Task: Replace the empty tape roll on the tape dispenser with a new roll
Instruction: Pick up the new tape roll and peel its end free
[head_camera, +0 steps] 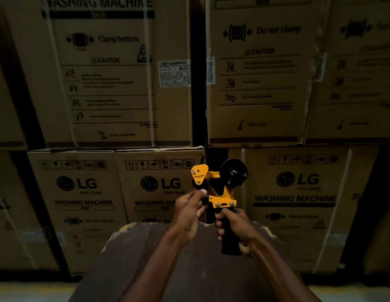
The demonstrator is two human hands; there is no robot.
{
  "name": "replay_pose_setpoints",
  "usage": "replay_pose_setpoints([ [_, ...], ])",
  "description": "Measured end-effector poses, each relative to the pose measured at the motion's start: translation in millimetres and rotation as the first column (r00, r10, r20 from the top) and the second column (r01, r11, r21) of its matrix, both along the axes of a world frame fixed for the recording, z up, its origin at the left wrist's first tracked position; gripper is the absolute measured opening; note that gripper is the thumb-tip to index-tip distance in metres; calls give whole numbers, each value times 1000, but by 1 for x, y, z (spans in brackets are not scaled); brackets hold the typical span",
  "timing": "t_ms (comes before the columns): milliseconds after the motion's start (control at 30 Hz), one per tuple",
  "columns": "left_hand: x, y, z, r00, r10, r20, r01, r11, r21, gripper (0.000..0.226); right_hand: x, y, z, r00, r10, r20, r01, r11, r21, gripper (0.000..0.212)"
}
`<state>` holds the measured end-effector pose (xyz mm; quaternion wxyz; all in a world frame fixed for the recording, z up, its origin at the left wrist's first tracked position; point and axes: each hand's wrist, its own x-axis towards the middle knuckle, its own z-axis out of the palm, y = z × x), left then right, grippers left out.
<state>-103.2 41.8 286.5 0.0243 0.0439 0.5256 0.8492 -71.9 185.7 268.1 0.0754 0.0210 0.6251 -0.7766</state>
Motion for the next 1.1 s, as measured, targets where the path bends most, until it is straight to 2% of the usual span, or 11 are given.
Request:
replay_pose_setpoints([
  [300, 8, 4, 2, 999, 19, 34, -21, 997, 69, 7, 5, -2, -1, 1000, -22, -6, 22, 1000, -14, 21],
  [467, 13, 6, -3, 998, 28, 57, -37, 986, 163, 20, 5, -1, -2, 999, -40, 5, 40, 999, -37, 18],
  [633, 17, 6, -10, 999, 20, 49, -30, 978, 205, 13, 6, -2, -1, 999, -39, 8, 39, 997, -72, 13],
  [733, 21, 6, -22, 999, -39, 13, 37, 990, 133, 22, 5, 0, -1, 998, -56, 20, 58, 992, -115, 13],
  [867, 20, -2, -35, 997, -65, -35, 67, 997, 35, 64, 7, 4, -4, 999, -24, 23, 26, 996, -89, 16],
  [933, 23, -6, -38, 997, -50, -53, 47, 998, -43, 76, 10, 6, -7, 999, -4, 33, 7, 997, -77, 16],
  [1000, 27, -9, -39, 997, -28, -66, 18, 989, -146, 76, 13, 6, -11, 999, 10, 43, -7, 998, -69, 16],
  [1100, 36, -14, -48, 995, 13, -100, -40, 961, -272, 61, 19, 8, -20, 998, 35, 48, -32, 998, -47, 14],
])
